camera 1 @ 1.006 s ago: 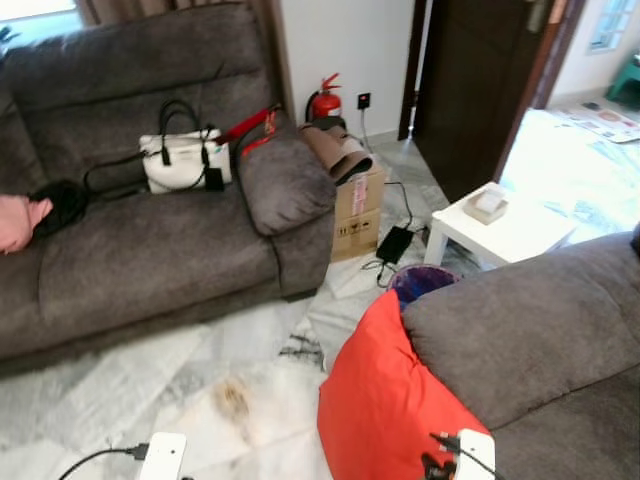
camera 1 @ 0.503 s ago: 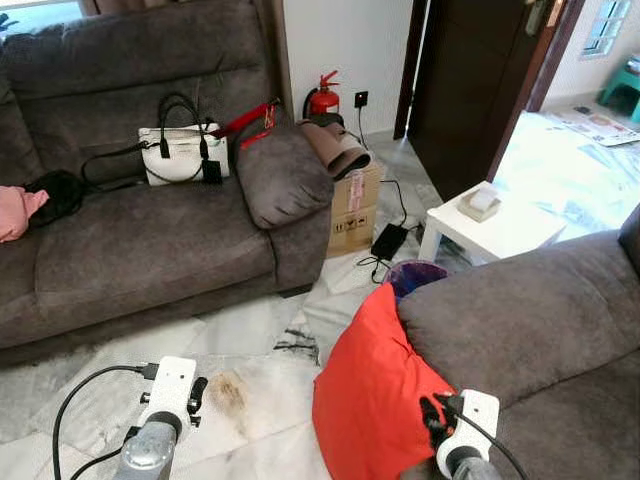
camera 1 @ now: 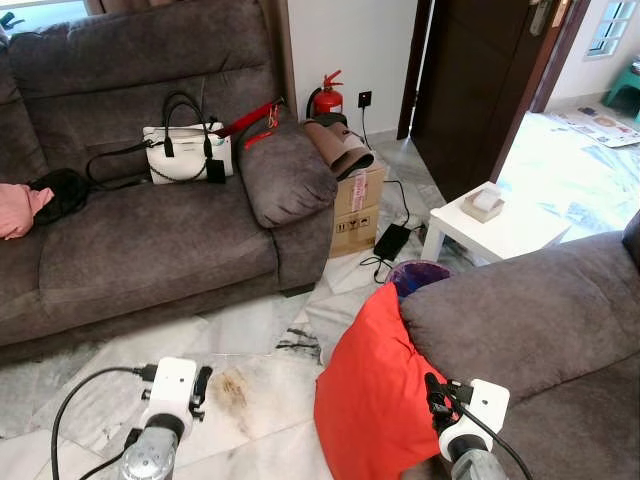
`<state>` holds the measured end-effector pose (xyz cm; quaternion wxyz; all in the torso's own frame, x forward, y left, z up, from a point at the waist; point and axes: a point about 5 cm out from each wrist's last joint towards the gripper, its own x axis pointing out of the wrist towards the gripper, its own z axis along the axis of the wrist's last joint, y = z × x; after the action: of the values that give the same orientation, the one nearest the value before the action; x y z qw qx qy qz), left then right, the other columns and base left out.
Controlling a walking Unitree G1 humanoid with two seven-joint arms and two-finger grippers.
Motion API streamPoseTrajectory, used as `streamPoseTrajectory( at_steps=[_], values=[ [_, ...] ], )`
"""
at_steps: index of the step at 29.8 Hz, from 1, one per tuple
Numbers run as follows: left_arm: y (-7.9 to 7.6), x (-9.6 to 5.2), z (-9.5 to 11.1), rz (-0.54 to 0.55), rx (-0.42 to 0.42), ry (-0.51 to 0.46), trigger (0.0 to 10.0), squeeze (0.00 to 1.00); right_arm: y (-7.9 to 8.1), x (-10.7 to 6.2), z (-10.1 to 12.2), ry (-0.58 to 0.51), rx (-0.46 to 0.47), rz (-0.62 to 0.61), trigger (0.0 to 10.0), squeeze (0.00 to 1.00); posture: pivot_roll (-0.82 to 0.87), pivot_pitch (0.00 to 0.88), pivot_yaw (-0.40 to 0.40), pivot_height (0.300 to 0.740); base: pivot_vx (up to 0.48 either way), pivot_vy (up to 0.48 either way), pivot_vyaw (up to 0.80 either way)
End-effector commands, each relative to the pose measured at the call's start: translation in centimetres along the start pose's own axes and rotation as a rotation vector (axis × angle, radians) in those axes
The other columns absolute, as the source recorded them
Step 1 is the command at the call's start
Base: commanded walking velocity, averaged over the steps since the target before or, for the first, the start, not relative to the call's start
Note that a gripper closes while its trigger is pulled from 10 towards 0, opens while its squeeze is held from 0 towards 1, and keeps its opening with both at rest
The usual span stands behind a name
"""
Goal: Move the pillow to the sofa from floor
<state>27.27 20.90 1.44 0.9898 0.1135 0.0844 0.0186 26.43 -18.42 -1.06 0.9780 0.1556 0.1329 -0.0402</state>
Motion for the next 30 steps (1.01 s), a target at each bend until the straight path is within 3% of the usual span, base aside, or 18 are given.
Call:
streamPoseTrajectory(
  at_steps=[1,4,10,30],
  values=[
    [0.1,0.2,0.7,-0.011,0.034,-0.045,10.0,0.00,0.4,0.5,1.0,-0.053,0.021,0.002,10.0,0.00,0.08,0.079,0.080,0.740,0.000,0.000,0.00],
    [0.2,0.2,1.2,-0.019,0.073,-0.081,10.0,0.00,0.8,0.6,1.4,-0.084,0.025,0.007,10.0,0.00,0.08,0.086,0.086,0.740,0.000,0.000,0.00],
    [0.6,0.1,1.5,-0.006,0.061,-0.094,10.0,0.00,0.7,0.4,1.7,-0.128,0.027,-0.002,10.0,0.00,0.09,0.104,0.096,0.740,0.000,0.000,0.00],
    [0.7,0.3,2.4,0.024,0.005,-0.125,10.0,0.00,1.2,1.0,1.7,-0.069,-0.039,0.010,10.0,0.00,0.12,0.139,0.098,0.730,0.000,0.000,0.00]
  ],
)
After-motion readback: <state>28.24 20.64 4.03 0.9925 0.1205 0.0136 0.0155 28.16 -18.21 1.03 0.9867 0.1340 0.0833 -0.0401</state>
